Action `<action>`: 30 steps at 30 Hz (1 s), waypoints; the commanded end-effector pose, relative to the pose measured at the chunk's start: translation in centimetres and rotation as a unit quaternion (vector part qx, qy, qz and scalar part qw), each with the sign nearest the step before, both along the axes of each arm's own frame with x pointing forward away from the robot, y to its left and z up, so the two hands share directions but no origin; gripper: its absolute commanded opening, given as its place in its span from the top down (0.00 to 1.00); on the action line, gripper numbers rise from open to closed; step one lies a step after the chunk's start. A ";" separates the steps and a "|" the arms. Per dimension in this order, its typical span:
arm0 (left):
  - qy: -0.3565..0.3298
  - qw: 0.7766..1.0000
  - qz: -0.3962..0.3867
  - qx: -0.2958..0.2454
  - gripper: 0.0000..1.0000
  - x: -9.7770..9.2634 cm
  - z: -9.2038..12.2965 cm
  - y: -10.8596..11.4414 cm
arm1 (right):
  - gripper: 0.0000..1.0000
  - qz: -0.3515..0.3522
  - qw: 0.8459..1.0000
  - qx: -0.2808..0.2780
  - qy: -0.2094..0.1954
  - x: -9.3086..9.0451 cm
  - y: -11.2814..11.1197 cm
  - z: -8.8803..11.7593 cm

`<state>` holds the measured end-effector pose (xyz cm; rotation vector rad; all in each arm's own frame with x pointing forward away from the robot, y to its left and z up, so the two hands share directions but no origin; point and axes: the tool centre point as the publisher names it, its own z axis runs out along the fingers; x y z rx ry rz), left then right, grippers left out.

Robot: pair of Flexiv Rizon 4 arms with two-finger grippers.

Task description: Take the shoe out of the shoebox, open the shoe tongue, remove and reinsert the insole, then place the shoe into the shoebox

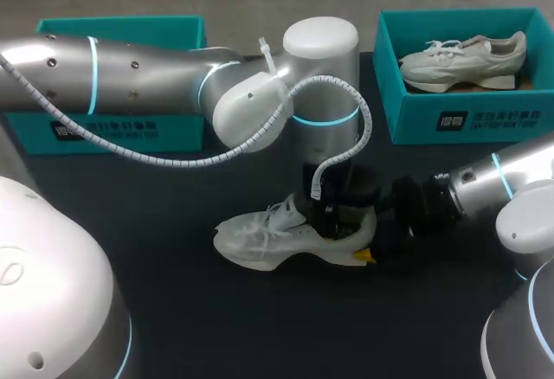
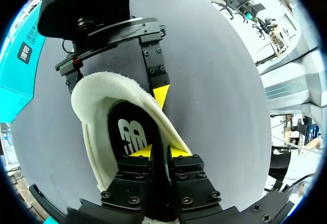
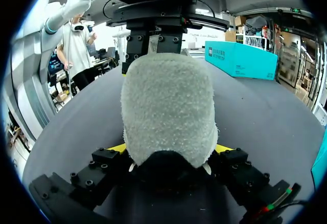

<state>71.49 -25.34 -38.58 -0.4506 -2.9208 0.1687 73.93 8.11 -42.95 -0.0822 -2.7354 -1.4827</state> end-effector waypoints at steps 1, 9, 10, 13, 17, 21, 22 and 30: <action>0.005 1.000 -0.002 0.000 0.80 0.1 -0.9 -0.2 | 1.00 -0.001 1.000 -0.002 0.000 0.0 0.2 -0.3; 0.000 1.000 -0.020 -0.002 0.78 0.0 -2.7 -0.2 | 1.00 -0.001 1.000 -0.002 0.000 0.0 0.2 -0.3; -0.005 1.000 -0.023 -0.007 0.76 0.0 -2.9 -0.2 | 1.00 -0.001 1.000 -0.002 0.000 0.0 0.2 -0.3; -0.024 0.999 -0.031 -0.013 0.77 -0.1 -3.6 -0.2 | 1.00 -0.001 1.000 -0.002 0.000 0.0 0.2 -0.3; -0.056 0.998 -0.029 -0.013 0.82 0.0 -4.4 -0.1 | 1.00 -0.001 1.000 -0.002 0.000 0.0 0.2 -0.3; -0.084 0.996 -0.008 -0.023 1.00 0.5 -4.8 0.1 | 1.00 -0.001 1.000 -0.002 0.000 0.0 0.2 -0.3; -0.084 0.996 -0.004 -0.024 1.00 0.7 -4.9 0.2 | 1.00 -0.001 1.000 -0.002 0.000 0.0 0.2 -0.3; -0.107 0.993 0.016 -0.035 1.00 1.6 -4.0 0.6 | 1.00 -0.001 1.000 -0.002 0.000 0.0 0.2 -0.3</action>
